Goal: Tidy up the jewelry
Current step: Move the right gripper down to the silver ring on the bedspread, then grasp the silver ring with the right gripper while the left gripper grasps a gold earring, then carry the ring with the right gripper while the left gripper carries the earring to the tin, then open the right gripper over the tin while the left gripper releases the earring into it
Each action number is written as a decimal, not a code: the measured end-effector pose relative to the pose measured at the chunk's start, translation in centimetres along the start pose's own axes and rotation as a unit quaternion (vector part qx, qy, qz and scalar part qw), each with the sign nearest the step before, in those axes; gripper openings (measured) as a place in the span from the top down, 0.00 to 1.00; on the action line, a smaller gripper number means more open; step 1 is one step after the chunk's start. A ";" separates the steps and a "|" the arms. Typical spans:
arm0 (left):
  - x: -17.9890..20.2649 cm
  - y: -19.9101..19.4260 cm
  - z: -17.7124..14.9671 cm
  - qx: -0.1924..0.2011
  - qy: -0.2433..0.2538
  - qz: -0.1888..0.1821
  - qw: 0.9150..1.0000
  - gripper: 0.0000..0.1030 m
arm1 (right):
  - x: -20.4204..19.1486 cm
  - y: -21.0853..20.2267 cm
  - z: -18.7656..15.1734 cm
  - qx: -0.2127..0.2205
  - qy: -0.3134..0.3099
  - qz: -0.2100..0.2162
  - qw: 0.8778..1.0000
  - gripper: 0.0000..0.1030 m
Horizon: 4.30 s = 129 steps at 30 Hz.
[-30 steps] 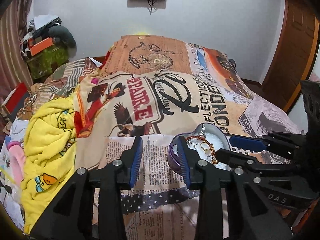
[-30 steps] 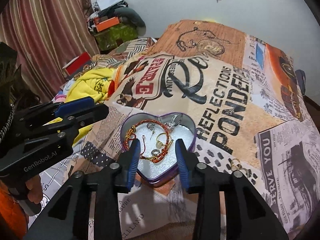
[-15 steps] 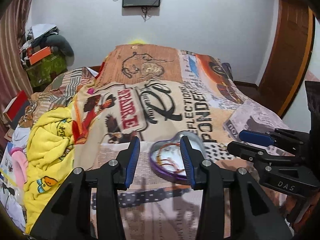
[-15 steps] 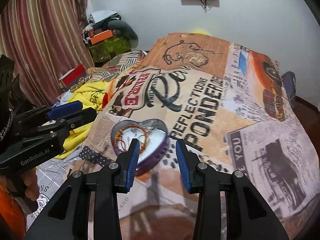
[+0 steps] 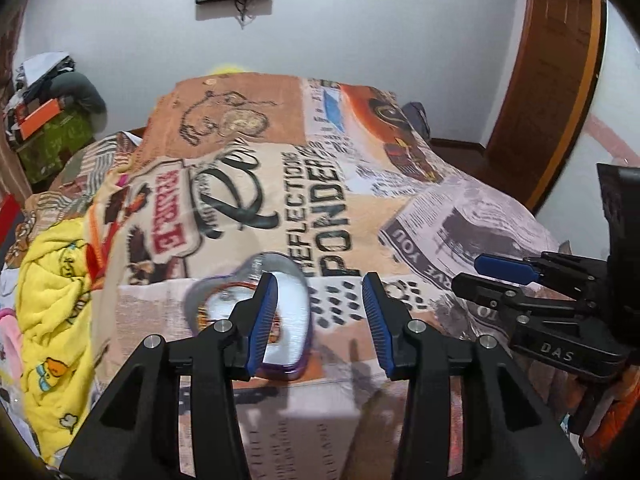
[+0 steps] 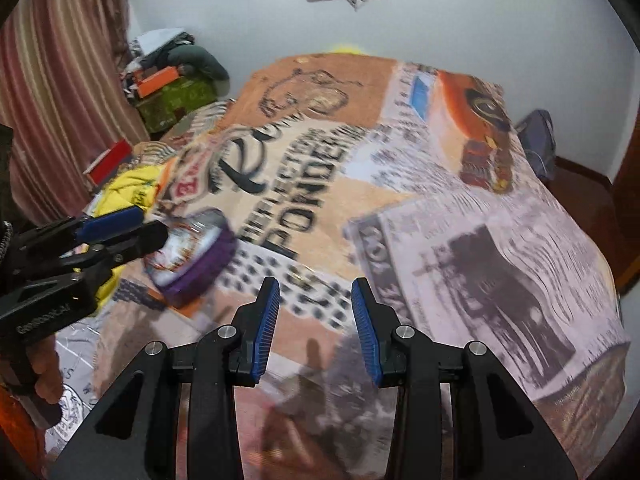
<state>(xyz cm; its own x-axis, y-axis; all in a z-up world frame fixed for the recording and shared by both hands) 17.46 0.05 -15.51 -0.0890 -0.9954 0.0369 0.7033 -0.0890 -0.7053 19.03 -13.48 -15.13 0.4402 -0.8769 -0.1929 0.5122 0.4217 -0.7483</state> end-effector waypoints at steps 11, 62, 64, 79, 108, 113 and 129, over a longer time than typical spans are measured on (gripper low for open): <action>0.8 2.9 -0.9 -0.027 0.013 -0.011 0.999 0.58 | 1.4 4.4 -1.9 -0.064 0.006 0.022 0.998 0.67; 6.1 10.8 -0.6 -0.090 0.064 -0.040 0.993 0.92 | 5.5 1.7 -0.6 -0.010 0.061 0.026 0.998 0.81; 5.9 10.1 -0.3 -0.083 0.060 -0.042 0.994 0.93 | 5.5 1.5 -0.5 -0.008 0.061 0.025 0.998 0.81; 3.0 2.1 2.2 -0.003 0.038 -0.025 0.999 0.92 | 1.7 -2.0 2.4 0.041 0.027 0.033 0.998 0.81; -7.0 -1.2 -1.5 -0.008 -0.027 0.005 1.000 0.92 | -9.3 0.4 3.9 0.047 -0.033 0.097 0.994 0.81; -6.7 0.4 -2.1 -0.022 -0.030 -0.010 0.999 0.93 | -9.1 2.6 3.5 0.021 -0.026 0.098 0.995 0.81; -6.8 1.9 -2.6 -0.032 -0.032 -0.025 0.999 0.92 | -9.6 6.0 3.2 -0.012 -0.028 0.103 0.994 0.80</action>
<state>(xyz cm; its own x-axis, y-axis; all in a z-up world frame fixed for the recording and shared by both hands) 17.54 6.72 -18.92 -0.0772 -0.9901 0.1168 0.6523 -0.1388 -0.7451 20.20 -1.77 -15.74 0.5750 -0.7581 -0.3078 0.3899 0.5846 -0.7115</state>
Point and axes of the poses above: each gripper's, at about its wrist camera, not at the fingertips, and y roughly the way its jaws point, x to its right, z to its top, the point moved 4 cm from there along y, roughly the way its jaws point, and after that the axes turned 3 degrees about y, right-handed, at the moved point
